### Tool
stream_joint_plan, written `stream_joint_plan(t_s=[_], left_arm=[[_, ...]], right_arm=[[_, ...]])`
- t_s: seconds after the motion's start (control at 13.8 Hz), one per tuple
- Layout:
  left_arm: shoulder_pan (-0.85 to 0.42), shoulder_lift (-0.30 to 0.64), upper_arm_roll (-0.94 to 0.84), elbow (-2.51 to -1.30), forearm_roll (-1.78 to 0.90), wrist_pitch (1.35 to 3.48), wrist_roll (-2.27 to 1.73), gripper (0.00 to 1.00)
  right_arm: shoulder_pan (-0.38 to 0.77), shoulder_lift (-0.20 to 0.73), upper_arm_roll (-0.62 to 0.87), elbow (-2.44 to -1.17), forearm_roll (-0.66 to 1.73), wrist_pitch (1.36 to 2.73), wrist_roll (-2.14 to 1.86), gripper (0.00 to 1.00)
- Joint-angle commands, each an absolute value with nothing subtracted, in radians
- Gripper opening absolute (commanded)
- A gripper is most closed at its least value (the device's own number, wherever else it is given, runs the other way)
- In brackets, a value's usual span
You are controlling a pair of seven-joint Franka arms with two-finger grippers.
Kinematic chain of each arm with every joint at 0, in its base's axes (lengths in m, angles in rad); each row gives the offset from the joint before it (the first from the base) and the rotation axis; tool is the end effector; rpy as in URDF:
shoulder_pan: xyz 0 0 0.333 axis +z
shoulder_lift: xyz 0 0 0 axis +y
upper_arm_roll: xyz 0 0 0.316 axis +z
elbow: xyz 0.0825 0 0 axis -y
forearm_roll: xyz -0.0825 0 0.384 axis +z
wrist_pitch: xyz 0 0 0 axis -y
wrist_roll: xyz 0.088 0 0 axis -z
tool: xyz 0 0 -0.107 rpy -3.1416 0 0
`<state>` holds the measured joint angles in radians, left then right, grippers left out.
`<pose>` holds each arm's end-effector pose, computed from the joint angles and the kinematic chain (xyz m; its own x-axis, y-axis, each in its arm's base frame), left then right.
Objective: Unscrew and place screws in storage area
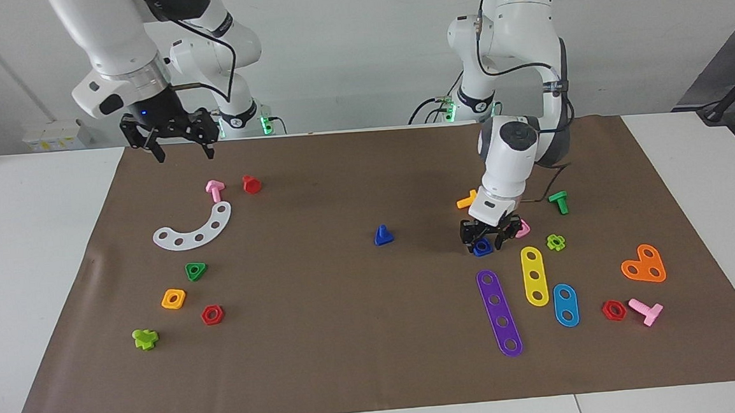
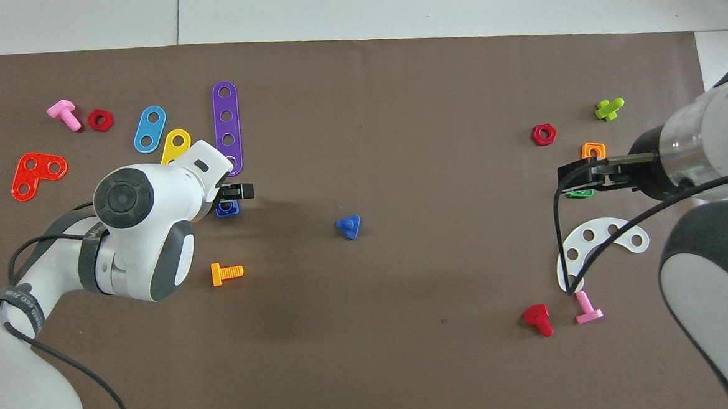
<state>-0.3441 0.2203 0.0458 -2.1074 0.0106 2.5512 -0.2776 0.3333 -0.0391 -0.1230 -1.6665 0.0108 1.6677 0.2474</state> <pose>0.5684 -0.1756 0.3349 0.9756 -0.0255 0.2181 -0.0359 -0.9984 0.0437 0.5384 0.1147 0.6091 0.9987 -0.0383 0.0350 -0.0375 -0.9990 -0.0249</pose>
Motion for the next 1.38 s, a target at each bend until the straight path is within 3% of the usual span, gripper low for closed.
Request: stream_joint_plan(t_s=[0.0,0.36,0.65,0.8,1.02,1.31], left_arm=[[-0.322,0.132,0.041,-2.063,0.025,2.429,-0.271,1.0],[-0.221,0.097,0.04,-1.829,0.025,2.078,-0.083,1.0],[-0.123,0.017,0.043,-1.812,0.014,1.971,0.082,1.0],[-0.098,0.002,0.046,-1.778,0.012,1.924,0.107,1.0],[-0.083,0.018,0.048,-1.63,0.008,1.783,0.133,1.0],[-0.084,0.028,0.046,-1.514,-0.008,1.655,0.143,1.0]], right_arm=[[0.411,0.009,-0.127,-1.675,0.025,1.733,0.349,1.0],[0.566,0.165,-0.127,-1.674,0.063,1.935,0.533,1.0],[0.656,0.3,-0.127,-1.674,0.104,2.169,0.61,1.0],[0.69,0.357,-0.127,-1.669,0.101,2.219,0.635,1.0],[0.739,0.423,-0.129,-1.67,0.081,2.235,0.661,1.0],[0.769,0.462,-0.129,-1.704,0.072,2.267,0.673,1.0]])
